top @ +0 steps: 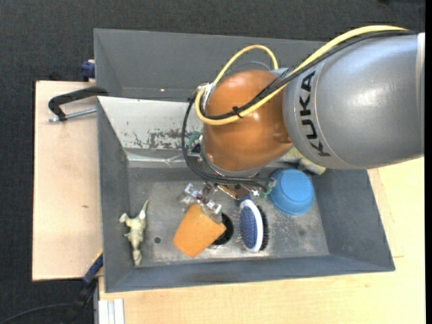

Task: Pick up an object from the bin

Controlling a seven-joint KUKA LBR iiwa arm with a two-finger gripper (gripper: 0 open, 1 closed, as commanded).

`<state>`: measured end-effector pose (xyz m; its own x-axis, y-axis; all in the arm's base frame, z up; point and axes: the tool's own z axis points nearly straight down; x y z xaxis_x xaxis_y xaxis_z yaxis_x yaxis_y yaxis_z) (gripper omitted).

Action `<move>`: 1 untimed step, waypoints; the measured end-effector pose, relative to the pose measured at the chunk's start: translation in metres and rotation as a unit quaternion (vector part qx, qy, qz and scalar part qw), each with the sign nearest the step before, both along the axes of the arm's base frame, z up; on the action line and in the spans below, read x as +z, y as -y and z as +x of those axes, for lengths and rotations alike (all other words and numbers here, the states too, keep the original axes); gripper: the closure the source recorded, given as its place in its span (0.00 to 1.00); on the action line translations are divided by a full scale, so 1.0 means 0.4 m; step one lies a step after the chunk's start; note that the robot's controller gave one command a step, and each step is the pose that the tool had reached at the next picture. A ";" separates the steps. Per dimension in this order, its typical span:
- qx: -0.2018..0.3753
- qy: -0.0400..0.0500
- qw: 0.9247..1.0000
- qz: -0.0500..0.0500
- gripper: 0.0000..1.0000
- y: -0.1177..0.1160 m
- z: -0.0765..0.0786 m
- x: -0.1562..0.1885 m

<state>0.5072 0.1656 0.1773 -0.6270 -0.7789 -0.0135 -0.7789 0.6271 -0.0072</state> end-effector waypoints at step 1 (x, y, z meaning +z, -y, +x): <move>-0.159 -0.001 0.987 0.001 1.00 0.113 0.027 0.347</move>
Offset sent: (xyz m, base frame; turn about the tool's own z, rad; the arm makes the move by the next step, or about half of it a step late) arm 0.0084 -0.0458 0.1342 0.3192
